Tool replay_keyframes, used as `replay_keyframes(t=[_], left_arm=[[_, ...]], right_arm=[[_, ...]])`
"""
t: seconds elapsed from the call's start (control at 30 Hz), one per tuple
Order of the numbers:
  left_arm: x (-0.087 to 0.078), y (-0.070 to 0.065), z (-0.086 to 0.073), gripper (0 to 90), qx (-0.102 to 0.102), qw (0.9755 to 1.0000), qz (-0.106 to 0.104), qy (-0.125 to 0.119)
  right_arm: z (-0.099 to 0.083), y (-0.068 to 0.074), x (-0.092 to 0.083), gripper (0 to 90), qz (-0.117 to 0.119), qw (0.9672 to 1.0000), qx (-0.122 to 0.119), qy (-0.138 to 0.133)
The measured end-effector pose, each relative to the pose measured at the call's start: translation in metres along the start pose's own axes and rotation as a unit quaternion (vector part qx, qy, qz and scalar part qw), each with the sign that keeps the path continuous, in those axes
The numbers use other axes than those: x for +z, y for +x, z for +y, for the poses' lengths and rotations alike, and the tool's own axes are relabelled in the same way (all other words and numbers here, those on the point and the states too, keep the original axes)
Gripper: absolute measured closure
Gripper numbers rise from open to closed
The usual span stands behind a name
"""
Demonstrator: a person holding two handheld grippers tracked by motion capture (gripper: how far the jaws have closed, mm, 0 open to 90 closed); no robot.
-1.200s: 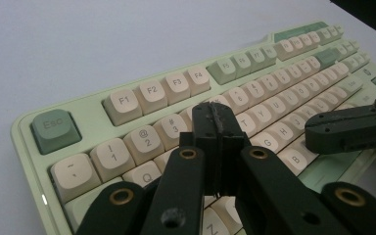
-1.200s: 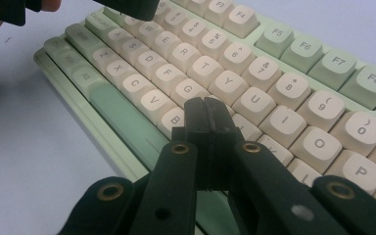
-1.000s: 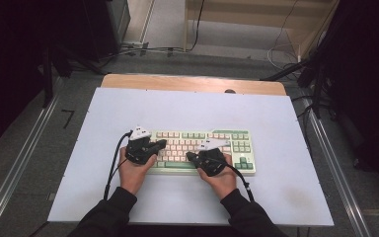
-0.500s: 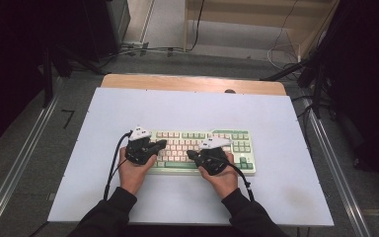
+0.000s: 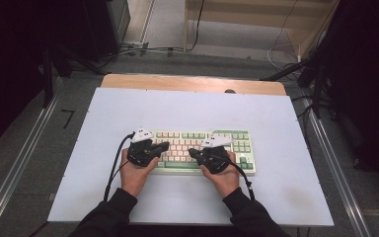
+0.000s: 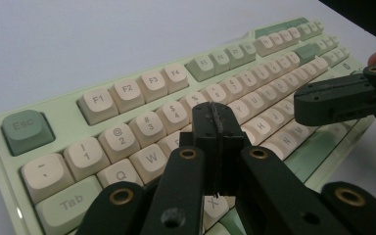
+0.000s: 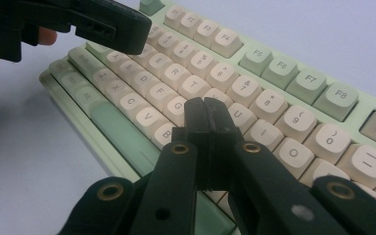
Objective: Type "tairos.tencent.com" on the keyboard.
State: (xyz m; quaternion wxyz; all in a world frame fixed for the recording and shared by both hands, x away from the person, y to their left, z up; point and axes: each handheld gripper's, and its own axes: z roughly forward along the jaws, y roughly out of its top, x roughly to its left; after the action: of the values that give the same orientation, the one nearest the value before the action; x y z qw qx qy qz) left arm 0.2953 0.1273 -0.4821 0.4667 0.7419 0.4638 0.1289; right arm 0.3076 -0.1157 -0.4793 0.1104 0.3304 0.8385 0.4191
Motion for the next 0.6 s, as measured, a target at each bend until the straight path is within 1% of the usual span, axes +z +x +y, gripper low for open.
replay_keyframes(t=[0.33,0.53,0.6], left_arm=[[-0.0007,-0.0033,-0.0011,90.0,0.0,1.0,-0.009,0.003],[0.0023,-0.0076,-0.0036,90.0,0.006,0.9998,-0.015,0.015],[0.0028,-0.008,-0.0041,90.0,0.007,0.9997,-0.014,0.019]], right_arm=[[0.0,-0.0032,-0.0007,87.8,-0.005,1.0,0.003,-0.003],[0.0005,-0.0046,-0.002,87.8,-0.006,0.9999,0.005,-0.006],[0.0005,-0.0051,-0.0024,87.8,-0.006,0.9999,0.005,-0.007]])
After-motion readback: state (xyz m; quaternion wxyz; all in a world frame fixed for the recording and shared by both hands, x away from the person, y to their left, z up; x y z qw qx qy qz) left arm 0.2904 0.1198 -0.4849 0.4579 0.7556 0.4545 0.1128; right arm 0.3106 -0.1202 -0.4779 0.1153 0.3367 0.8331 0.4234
